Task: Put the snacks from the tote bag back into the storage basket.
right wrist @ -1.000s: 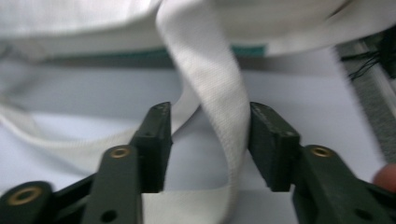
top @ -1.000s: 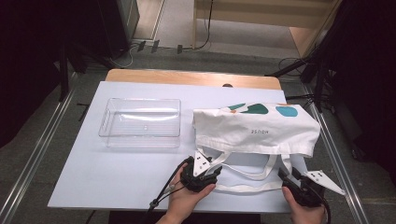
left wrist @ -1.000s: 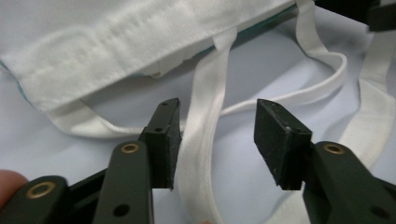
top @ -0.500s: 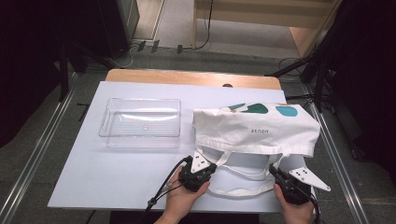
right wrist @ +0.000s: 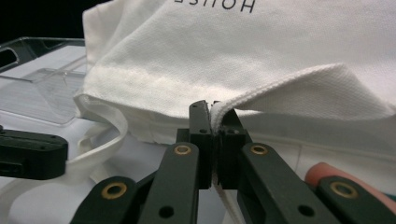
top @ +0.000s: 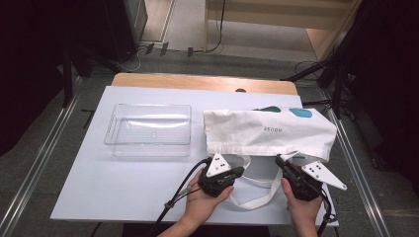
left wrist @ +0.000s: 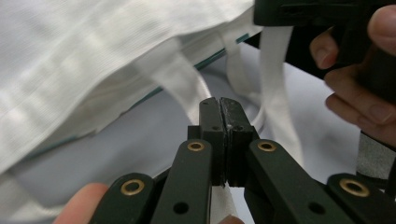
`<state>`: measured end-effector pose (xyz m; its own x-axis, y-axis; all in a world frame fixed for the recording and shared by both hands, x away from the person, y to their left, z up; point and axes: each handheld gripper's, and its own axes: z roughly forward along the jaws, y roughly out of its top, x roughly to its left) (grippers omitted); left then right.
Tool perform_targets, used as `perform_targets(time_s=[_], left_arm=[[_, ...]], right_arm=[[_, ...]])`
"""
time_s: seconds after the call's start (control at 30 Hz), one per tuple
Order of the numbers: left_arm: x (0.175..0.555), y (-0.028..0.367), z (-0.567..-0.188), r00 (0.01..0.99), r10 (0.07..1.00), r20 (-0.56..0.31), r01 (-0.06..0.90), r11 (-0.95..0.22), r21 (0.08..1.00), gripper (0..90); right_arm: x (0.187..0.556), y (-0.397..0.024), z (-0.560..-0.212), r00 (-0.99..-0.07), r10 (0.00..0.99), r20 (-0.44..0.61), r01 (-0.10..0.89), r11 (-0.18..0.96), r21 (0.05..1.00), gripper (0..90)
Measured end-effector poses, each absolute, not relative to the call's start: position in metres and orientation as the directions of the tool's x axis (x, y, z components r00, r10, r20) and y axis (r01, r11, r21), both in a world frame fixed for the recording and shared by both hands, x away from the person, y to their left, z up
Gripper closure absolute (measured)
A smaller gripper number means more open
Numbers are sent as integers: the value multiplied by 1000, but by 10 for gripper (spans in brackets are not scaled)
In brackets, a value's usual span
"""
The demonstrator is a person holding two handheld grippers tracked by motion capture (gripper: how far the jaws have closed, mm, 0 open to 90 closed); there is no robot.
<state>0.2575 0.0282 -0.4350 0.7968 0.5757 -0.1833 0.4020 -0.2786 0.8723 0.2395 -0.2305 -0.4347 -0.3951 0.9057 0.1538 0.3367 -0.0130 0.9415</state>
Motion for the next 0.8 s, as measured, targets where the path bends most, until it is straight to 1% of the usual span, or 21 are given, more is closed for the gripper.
perform_targets(time_s=[0.13,0.27,0.37,0.4,0.43,0.47,0.5,0.53,0.57,0.6,0.63,0.67,0.73,0.77,0.8], left_arm=[[259,14,-431,808,560,-182,388,-275,880,900],[257,8,-433,811,553,-191,395,-277,876,900],[254,9,-431,821,550,-151,360,-294,885,893],[254,12,-430,820,553,-151,360,-291,886,870],[256,22,-431,804,567,-176,377,-258,889,800],[256,22,-431,804,567,-176,377,-258,889,797],[257,27,-433,795,574,-195,393,-242,887,797],[257,31,-435,788,581,-204,406,-243,881,778],[257,33,-438,782,588,-208,421,-252,872,711],[255,35,-441,777,595,-207,429,-258,866,669],[252,38,-443,769,608,-197,426,-260,866,669],[248,40,-446,760,621,-191,427,-254,868,643],[244,45,-451,745,632,-216,450,-236,862,586],[242,46,-452,739,636,-222,461,-236,856,514],[241,46,-454,740,634,-223,465,-244,851,514]], right_arm=[[241,-232,-433,-408,899,157,330,-15,944,884],[241,-234,-431,-411,894,179,330,-37,943,884],[242,-235,-430,-424,889,176,324,-33,945,879],[243,-235,-431,-424,889,172,329,-26,944,871],[242,-237,-434,-423,891,164,338,-12,941,843],[242,-237,-434,-423,891,164,338,-12,941,843],[241,-238,-436,-418,894,161,349,-6,937,839],[240,-239,-438,-421,892,166,358,-5,934,825],[236,-241,-441,-425,889,170,375,2,927,751],[234,-242,-442,-416,893,170,387,5,922,694],[234,-242,-442,-416,893,170,387,5,922,694],[232,-243,-443,-405,898,170,392,2,920,642],[227,-246,-445,-378,906,189,422,-12,906,545],[223,-249,-448,-367,907,205,454,-18,891,506],[223,-249,-448,-367,907,205,454,-18,891,506]])
